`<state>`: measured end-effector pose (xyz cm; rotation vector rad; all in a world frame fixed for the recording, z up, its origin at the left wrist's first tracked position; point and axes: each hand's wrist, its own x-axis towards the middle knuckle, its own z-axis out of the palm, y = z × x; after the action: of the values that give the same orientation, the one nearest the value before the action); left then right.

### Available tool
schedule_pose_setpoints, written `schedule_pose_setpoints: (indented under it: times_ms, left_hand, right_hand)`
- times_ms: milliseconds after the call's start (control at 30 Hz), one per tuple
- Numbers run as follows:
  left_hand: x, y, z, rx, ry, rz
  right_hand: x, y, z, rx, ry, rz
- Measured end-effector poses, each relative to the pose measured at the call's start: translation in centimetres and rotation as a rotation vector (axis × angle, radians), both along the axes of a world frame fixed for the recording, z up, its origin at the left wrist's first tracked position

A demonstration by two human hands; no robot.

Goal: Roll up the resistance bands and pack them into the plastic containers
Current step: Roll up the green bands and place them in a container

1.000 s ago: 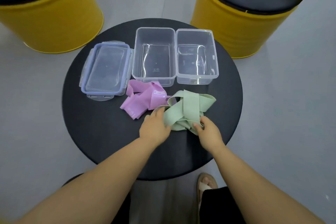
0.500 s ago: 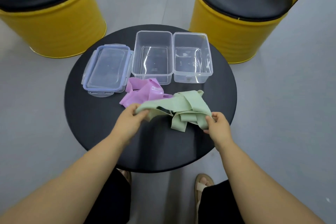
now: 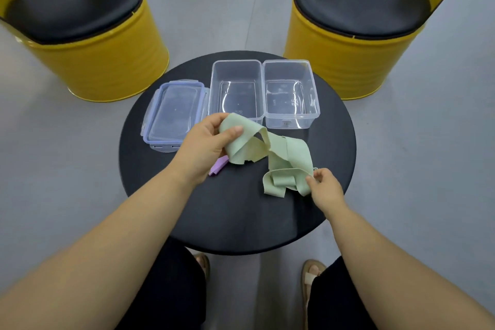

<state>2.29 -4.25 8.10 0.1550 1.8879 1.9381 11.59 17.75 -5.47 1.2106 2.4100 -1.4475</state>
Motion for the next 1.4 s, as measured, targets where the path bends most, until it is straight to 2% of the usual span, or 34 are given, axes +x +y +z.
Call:
schedule_pose_setpoints:
  times_ms: [333,500,600,667,733,800,867,933,1000,1100,1267,1400]
  left_hand:
    - [1.0,1.0,5.7,0.102,0.060,-0.017]
    - [1.7,1.6,9.0,0.320,0.028,-0.057]
    - [2.7,1.9,8.8,0.111,0.020,-0.133]
    - [3.1,1.8,8.1,-0.035,0.006,-0.125]
    - [3.0,1.4,7.7,-0.115,-0.054,-0.088]
    - [3.0,0.8,7.7,-0.189,-0.081,-0.087]
    - [3.2,0.1,8.1,-0.253,-0.058,-0.142]
    - [3.8,-0.5,9.3,-0.274,-0.033,-0.222]
    - [4.3,-1.0,10.8,-0.270,-0.015,-0.297]
    - [5.3,-1.6,12.9,-0.222,0.031,-0.364]
    - [6.7,-2.7,15.4,-0.118,0.063,-0.300]
    - [7.9,-3.5,16.3,0.076,-0.097,-0.164]
  right_hand:
    - [0.1,0.4,1.8,0.004,-0.009,-0.012]
    - [-0.4,0.3,3.1,0.010,-0.068,-0.043]
    - [-0.7,-0.4,4.1,-0.048,-0.069,0.021]
    - [-0.8,-1.2,5.6,-0.018,-0.048,0.067]
    - [-0.7,-2.1,7.7,-0.006,0.063,0.059]
    - [-0.2,-2.9,10.3,-0.095,0.212,0.080]
    - [0.8,-3.7,13.4,-0.250,0.317,0.203]
    - [1.9,-4.5,16.7,-0.325,0.401,0.417]
    - [2.8,-5.2,19.5,-0.294,0.470,0.579]
    - [3.6,-6.5,22.3,-0.177,0.558,0.643]
    - [4.9,-8.0,25.5,-0.008,0.747,0.442]
    - [5.2,-8.5,27.9,0.233,0.710,0.416]
